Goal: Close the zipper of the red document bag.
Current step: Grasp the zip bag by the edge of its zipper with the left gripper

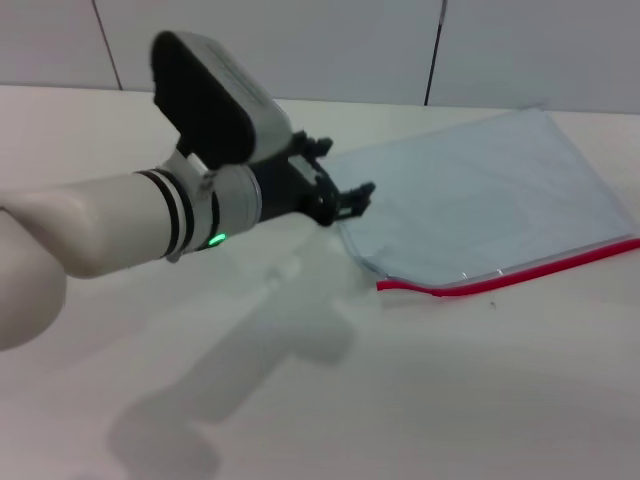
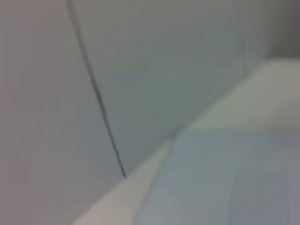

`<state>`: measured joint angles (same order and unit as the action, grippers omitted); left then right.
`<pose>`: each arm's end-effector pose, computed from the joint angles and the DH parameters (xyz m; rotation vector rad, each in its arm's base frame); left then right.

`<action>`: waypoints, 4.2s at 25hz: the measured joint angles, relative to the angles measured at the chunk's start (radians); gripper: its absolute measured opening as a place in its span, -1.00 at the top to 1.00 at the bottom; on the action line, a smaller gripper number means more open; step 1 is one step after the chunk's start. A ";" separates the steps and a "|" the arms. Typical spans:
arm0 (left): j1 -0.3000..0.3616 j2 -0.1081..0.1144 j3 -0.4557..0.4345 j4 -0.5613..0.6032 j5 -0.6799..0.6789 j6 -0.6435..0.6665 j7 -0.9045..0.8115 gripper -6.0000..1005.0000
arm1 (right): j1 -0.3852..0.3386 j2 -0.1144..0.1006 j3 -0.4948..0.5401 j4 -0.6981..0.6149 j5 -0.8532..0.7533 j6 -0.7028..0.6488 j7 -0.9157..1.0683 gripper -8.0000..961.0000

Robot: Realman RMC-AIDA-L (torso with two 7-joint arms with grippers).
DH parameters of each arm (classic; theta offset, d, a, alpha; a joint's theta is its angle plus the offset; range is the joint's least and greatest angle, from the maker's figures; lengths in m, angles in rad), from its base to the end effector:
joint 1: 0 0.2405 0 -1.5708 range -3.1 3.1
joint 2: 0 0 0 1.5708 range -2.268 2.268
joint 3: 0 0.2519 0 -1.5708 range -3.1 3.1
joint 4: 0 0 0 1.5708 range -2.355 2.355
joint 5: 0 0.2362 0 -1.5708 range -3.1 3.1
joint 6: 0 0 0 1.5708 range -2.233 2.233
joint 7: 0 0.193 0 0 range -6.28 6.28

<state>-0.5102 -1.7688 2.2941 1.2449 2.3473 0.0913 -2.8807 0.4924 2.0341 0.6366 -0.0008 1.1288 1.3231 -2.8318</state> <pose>-0.1525 0.4211 -0.1084 -2.3707 -0.3398 -0.2804 0.3497 0.3958 0.0337 -1.4900 0.4791 0.7875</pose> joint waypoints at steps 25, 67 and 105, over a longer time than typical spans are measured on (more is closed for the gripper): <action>0.091 -0.257 -0.165 0.202 0.521 0.604 0.391 -0.53 | 0.002 -0.002 0.000 0.001 0.000 0.001 -0.004 -0.51; -0.045 -0.256 -0.061 -0.084 0.433 0.333 0.446 -0.51 | 0.004 0.000 0.000 0.005 0.000 0.007 -0.002 -0.51; -0.057 -0.262 -0.027 -0.304 0.274 -0.057 0.529 0.86 | 0.059 -0.007 -0.138 -0.056 -0.184 0.052 -0.101 -0.44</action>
<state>-0.5669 -2.0310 2.2672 0.9413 2.6209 0.0340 -2.3520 0.5518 2.0266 0.4991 -0.0572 0.9443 1.3750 -2.9327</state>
